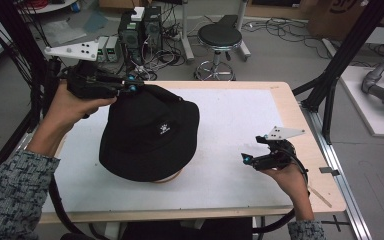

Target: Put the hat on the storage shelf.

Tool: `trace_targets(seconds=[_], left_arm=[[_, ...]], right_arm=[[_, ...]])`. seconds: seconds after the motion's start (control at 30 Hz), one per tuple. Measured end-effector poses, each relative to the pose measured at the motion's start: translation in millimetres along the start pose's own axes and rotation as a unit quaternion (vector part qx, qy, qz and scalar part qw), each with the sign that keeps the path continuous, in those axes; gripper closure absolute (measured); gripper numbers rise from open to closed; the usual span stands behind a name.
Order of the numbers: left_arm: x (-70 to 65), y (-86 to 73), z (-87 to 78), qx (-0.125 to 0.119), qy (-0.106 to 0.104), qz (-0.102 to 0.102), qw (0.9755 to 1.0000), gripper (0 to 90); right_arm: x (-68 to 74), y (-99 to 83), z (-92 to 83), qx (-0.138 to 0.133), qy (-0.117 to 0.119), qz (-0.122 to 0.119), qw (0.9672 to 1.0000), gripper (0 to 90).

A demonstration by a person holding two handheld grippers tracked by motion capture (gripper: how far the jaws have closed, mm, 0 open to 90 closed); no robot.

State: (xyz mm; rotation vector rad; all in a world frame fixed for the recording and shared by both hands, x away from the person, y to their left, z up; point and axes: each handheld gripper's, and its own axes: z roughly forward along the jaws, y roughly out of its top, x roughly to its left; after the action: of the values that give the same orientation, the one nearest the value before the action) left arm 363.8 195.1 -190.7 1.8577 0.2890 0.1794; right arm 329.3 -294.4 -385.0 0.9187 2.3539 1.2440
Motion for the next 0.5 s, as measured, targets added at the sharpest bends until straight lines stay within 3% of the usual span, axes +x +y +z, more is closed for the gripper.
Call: trace_targets(seconds=[0.5], left_arm=[[-5.4, -15.5, 13.0, 0.030, 0.009, 0.011, 0.9994, 84.6]], right_arm=[[-0.5, -0.2, -0.1, 0.000, -0.001, 0.001, 1.0000, 12.0]])
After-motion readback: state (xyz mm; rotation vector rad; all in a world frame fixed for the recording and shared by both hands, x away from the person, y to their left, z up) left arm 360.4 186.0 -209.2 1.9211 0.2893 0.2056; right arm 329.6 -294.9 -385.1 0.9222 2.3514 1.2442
